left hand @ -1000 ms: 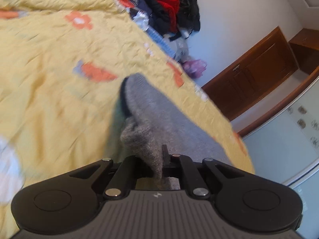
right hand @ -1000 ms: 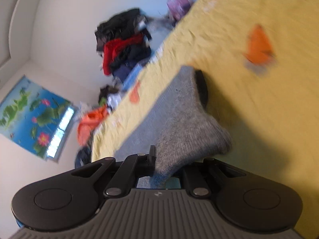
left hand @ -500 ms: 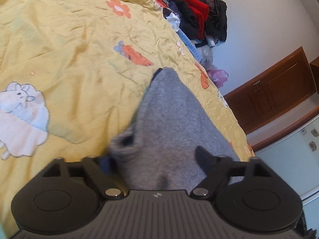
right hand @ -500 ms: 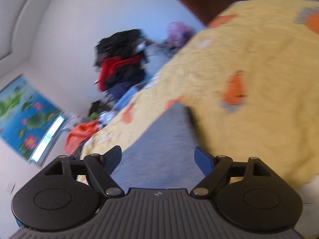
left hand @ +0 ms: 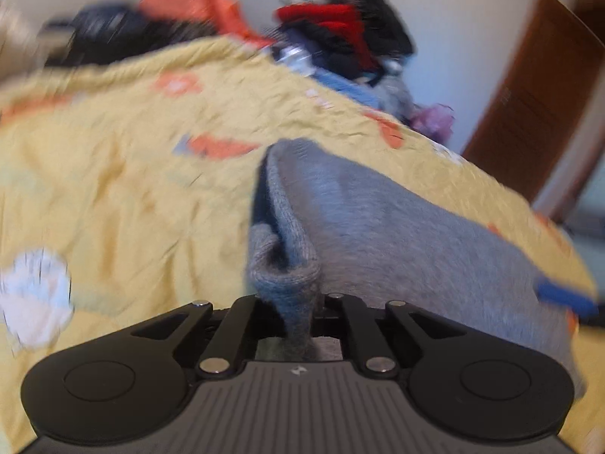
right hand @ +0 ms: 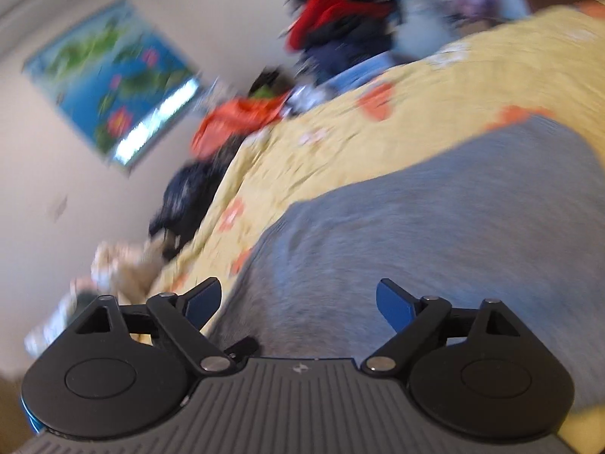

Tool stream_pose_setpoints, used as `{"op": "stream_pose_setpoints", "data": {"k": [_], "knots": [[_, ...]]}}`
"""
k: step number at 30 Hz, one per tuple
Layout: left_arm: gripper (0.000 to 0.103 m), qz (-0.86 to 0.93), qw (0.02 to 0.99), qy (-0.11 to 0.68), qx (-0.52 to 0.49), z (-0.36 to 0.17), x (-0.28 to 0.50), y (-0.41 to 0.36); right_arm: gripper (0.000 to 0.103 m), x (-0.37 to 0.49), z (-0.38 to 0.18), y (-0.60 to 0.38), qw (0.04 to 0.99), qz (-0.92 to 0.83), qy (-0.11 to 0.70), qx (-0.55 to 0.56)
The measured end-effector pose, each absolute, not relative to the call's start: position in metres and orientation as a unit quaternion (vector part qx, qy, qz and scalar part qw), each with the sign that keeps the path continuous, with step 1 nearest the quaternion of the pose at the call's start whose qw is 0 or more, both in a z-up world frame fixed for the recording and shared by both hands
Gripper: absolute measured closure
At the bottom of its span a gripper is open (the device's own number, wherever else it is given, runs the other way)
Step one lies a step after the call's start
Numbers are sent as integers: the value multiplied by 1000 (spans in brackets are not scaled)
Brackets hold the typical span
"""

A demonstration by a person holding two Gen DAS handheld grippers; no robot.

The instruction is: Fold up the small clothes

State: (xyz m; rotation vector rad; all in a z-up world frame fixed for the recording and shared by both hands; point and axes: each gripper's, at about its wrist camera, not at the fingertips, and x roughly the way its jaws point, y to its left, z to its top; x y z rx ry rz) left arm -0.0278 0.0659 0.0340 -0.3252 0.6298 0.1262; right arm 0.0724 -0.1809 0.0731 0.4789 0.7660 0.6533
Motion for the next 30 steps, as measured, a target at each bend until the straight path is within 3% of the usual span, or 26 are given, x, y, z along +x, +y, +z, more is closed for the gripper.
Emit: {"op": "stream_pose_setpoints", "data": {"k": [6, 10, 14, 17, 19, 24, 30], "knots": [[96, 15, 962, 273, -15, 43, -37, 7, 21, 130, 76, -94, 799, 360, 460, 140], [96, -2, 963, 269, 4, 42, -40, -2, 31, 159, 63, -47, 781, 362, 499, 96], [96, -10, 963, 267, 19, 40, -42, -5, 35, 179, 54, -5, 787, 342, 514, 23], [96, -13, 962, 273, 16, 40, -40, -2, 55, 182, 48, 16, 792, 332, 509, -61], [96, -15, 960, 279, 8, 40, -37, 0, 85, 177, 43, 20, 798, 328, 494, -107], [96, -31, 961, 276, 2, 49, -33, -4, 91, 182, 60, -31, 807, 353, 473, -30], [96, -106, 963, 246, 19, 68, -28, -54, 91, 185, 99, -129, 835, 346, 427, 24]]}}
